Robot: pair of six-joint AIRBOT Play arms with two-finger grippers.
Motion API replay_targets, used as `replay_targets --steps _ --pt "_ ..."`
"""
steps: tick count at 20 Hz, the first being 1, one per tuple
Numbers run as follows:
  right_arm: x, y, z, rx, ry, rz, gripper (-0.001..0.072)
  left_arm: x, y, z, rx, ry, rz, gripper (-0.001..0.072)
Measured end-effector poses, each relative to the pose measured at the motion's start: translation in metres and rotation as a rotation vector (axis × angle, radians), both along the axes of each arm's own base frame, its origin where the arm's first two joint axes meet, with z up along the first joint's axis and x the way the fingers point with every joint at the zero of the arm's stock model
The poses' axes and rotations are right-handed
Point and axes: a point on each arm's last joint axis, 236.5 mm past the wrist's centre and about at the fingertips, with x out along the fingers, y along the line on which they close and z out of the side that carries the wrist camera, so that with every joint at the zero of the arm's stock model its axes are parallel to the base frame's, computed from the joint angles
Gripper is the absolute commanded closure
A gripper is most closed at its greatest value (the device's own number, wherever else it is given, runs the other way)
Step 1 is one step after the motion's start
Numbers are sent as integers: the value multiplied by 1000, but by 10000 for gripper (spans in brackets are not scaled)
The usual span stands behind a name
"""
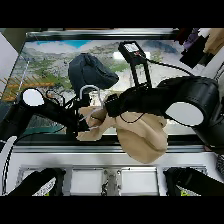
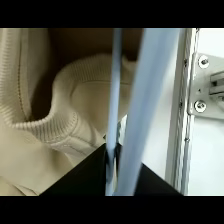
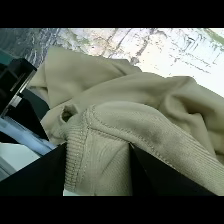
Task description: Fold the clothes and pants, and hang the long-sleeved shirts on hangers.
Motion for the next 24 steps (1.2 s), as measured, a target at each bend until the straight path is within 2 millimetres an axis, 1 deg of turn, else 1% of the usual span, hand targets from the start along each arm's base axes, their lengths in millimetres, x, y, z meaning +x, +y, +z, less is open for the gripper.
replay_targets --steps 1,2,3,4,8,13,16,18,20,24 --pt "1 -9 -1 -16 6 -14 251 0 -1 1 -7 0 2 685" --pt "1 -18 -2 -34 14 -29 178 1 -3 2 -13 -1 8 686" --pt "2 -25 1 -35 14 -41 50 1 -2 2 -12 0 8 686" --pt "3 -29 3 -29 13 -50 30 2 -3 2 -15 0 15 686" --pt "10 -45 10 -32 -8 -89 30 1 -1 1 -3 1 10 686" --pt "11 -52 17 -28 -29 -89 30 0 0 0 2 2 2 686" --pt "10 -60 30 -14 -48 -27 30 0 1 0 4 0 1 686" --pt "6 -70 38 -10 -56 69 32 0 1 0 4 0 1 685" --pt "3 -81 41 9 -43 160 32 0 1 0 4 0 0 685" --pt "13 -106 43 60 -20 215 32 0 1 0 4 1 1 685"
